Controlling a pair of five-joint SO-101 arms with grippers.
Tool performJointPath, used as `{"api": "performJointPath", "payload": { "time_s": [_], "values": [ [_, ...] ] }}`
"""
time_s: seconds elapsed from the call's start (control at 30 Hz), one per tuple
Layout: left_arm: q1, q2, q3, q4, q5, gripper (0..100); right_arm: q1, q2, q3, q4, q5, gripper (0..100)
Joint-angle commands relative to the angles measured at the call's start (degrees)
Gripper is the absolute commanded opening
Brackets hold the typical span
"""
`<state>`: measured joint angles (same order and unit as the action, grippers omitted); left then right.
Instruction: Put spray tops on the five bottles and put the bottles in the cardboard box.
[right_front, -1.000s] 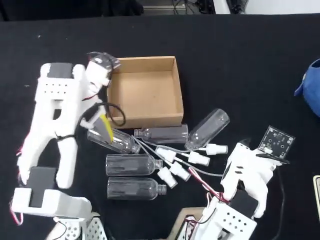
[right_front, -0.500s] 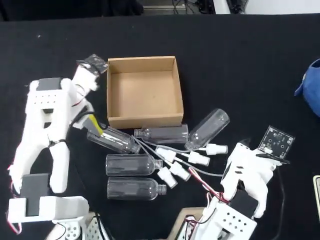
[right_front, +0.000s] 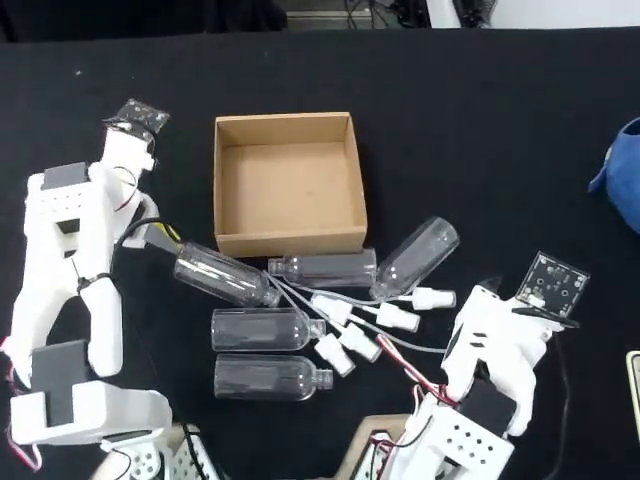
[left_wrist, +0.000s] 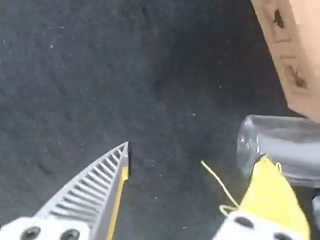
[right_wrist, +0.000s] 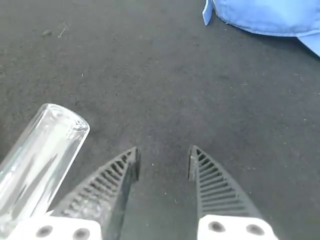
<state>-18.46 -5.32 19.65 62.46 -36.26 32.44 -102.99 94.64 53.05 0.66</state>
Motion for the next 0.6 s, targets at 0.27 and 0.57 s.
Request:
{"api": "performJointPath", "payload": {
  "time_s": [0.27,0.57],
  "values": [
    [2.3,3.8,-2.6,4.5,20.4,26,-0.9,-5.7,-2.0,-1.6,0.0,14.9],
    [-0.8,4.3,0.1,5.4,24.0,26,-0.9,-5.7,-2.0,-1.6,0.0,14.9]
  ]
}}
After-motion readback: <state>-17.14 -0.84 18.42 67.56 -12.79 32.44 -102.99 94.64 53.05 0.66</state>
